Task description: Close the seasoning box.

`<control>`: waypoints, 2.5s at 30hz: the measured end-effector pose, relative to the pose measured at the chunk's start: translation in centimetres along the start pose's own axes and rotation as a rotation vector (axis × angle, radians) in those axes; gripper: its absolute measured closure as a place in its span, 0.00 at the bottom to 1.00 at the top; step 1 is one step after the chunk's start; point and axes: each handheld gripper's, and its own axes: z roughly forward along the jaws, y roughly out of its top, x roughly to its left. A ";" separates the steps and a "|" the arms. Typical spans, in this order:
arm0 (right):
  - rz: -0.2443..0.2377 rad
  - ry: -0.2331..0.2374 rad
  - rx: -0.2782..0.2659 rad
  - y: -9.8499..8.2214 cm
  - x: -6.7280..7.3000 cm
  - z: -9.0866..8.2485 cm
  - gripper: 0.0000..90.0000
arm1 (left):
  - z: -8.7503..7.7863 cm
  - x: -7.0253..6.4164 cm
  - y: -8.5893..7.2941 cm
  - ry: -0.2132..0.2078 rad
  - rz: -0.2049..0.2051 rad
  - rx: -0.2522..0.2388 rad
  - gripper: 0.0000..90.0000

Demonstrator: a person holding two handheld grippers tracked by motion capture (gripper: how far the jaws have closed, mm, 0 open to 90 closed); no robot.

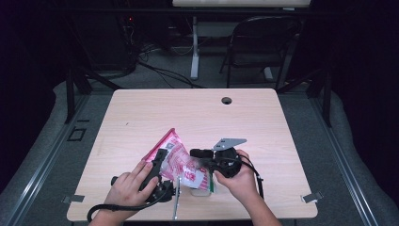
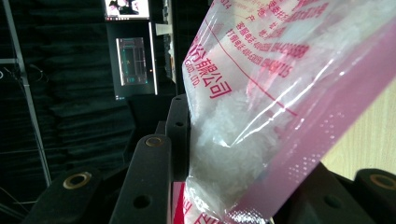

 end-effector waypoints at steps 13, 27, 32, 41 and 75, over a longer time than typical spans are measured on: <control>0.005 0.005 -0.007 0.0 0.0 -0.2 1.00 | -0.3 0.3 0.2 0.018 0.010 -0.009 0.79; 0.003 -0.001 -0.008 0.0 0.1 -0.2 1.00 | -0.4 0.4 0.4 0.023 0.020 -0.013 0.79; 0.003 0.000 -0.004 0.0 0.0 -0.1 1.00 | -0.4 0.4 0.5 0.013 0.018 -0.008 0.79; 0.001 0.001 -0.003 -0.1 -0.1 0.1 1.00 | -0.4 0.4 0.5 0.022 0.026 -0.016 0.79; 0.001 0.000 0.007 -0.1 -0.1 0.1 1.00 | -0.5 0.5 0.5 0.026 0.022 -0.027 0.80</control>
